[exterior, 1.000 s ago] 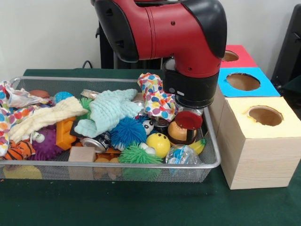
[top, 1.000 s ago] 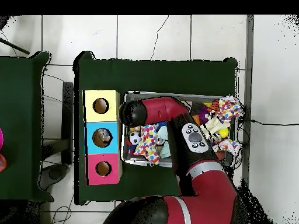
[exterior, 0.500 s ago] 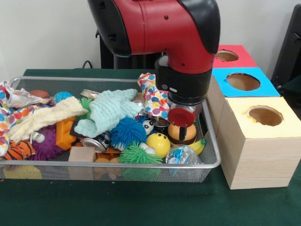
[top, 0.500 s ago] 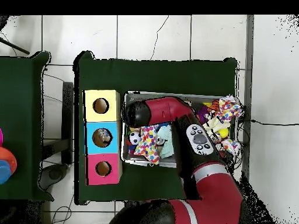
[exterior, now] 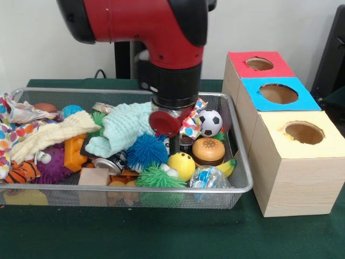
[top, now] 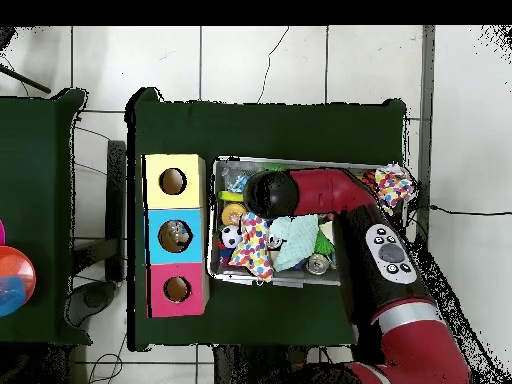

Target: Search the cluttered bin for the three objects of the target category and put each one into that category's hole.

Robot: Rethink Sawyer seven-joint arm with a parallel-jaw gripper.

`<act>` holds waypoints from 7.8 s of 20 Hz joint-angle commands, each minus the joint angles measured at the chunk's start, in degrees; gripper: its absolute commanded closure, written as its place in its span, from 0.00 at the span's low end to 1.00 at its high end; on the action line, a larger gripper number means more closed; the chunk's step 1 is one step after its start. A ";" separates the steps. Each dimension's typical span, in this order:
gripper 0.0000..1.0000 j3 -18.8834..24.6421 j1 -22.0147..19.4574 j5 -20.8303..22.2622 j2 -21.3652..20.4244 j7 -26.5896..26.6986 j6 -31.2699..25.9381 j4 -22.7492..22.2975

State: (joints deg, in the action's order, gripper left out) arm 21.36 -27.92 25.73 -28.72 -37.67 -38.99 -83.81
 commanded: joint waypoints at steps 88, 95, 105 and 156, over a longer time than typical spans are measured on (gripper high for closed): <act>1.00 -9.80 9.92 -8.84 -0.18 -16.45 30.78 -6.64; 1.00 -6.84 7.59 -7.92 0.97 -14.89 29.80 -6.91; 1.00 2.49 0.82 -12.45 0.33 -14.03 21.13 -9.06; 1.00 -33.65 31.69 11.54 -1.00 -17.06 16.96 11.72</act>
State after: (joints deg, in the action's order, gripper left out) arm -9.32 3.53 34.49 -33.53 -46.08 -15.64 -74.05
